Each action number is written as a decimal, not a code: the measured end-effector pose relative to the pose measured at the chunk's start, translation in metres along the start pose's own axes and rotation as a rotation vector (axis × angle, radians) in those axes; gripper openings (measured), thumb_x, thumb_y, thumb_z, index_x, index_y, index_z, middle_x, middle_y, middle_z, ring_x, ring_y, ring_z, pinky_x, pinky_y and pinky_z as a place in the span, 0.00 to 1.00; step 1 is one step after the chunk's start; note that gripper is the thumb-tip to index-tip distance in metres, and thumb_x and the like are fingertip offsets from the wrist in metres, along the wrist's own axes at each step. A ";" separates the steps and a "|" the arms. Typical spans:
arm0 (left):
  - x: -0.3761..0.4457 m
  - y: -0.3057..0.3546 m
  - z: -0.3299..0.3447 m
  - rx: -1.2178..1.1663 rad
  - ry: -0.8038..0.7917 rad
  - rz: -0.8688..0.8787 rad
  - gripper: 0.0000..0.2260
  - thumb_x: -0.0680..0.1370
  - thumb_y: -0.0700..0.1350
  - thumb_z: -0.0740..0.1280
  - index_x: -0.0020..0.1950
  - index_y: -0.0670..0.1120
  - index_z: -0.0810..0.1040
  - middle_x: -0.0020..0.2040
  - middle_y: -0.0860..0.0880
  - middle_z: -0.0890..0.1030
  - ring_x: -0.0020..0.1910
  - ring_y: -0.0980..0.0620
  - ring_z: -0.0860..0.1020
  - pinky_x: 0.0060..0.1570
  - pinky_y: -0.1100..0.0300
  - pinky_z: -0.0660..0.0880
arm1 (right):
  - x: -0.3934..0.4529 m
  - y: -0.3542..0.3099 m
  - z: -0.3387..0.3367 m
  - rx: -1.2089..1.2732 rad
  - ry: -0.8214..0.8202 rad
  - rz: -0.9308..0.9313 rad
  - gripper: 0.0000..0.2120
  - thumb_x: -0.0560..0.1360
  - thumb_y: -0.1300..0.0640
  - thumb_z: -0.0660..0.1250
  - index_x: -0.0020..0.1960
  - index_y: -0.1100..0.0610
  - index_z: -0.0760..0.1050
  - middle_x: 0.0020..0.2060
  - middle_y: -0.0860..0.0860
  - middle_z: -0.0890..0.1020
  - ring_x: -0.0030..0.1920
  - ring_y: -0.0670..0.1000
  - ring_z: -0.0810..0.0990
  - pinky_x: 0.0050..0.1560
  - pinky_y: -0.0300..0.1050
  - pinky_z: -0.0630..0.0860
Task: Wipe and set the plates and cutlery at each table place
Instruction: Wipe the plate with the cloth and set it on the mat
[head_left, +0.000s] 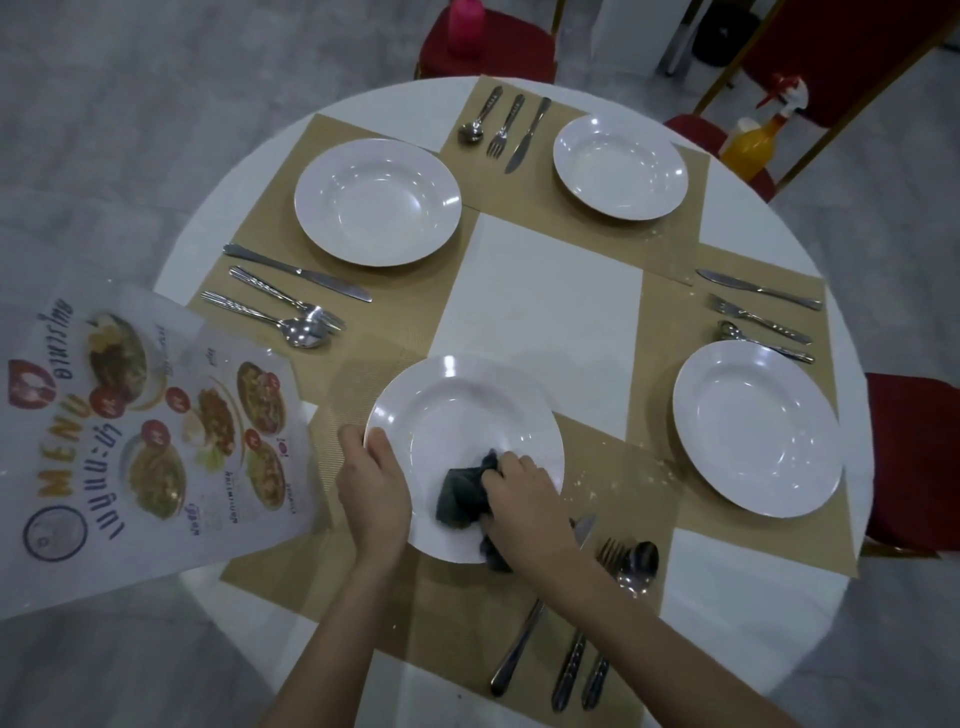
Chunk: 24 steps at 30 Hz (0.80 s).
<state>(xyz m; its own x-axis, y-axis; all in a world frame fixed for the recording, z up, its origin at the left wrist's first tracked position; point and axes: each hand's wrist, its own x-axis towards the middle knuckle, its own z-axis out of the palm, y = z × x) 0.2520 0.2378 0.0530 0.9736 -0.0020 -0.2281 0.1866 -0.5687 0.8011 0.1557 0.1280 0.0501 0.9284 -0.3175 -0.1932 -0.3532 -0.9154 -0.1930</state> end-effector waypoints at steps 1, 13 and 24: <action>0.000 -0.002 -0.001 -0.001 -0.012 0.004 0.09 0.83 0.46 0.56 0.54 0.39 0.68 0.37 0.49 0.73 0.35 0.47 0.72 0.29 0.59 0.64 | -0.004 -0.005 0.004 0.066 -0.012 -0.041 0.09 0.62 0.63 0.75 0.39 0.59 0.77 0.42 0.55 0.78 0.42 0.56 0.77 0.40 0.47 0.73; 0.010 -0.026 -0.014 0.284 -0.165 0.242 0.15 0.82 0.46 0.60 0.65 0.41 0.70 0.39 0.46 0.77 0.34 0.51 0.70 0.28 0.60 0.60 | 0.013 0.015 -0.004 -0.234 -0.025 -0.177 0.15 0.52 0.59 0.78 0.36 0.56 0.76 0.36 0.54 0.78 0.34 0.55 0.76 0.36 0.46 0.73; 0.007 -0.030 0.004 0.322 -0.068 0.124 0.15 0.81 0.50 0.58 0.64 0.44 0.69 0.43 0.40 0.81 0.40 0.39 0.79 0.35 0.56 0.67 | 0.014 0.027 -0.009 -0.287 -0.075 -0.208 0.12 0.56 0.64 0.78 0.34 0.58 0.76 0.35 0.55 0.77 0.35 0.56 0.76 0.36 0.49 0.73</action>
<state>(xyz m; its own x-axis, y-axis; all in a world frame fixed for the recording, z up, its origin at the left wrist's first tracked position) 0.2528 0.2511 0.0249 0.9734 -0.1354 -0.1850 0.0062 -0.7912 0.6115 0.1607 0.0969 0.0511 0.9621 -0.1082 -0.2501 -0.1013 -0.9940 0.0403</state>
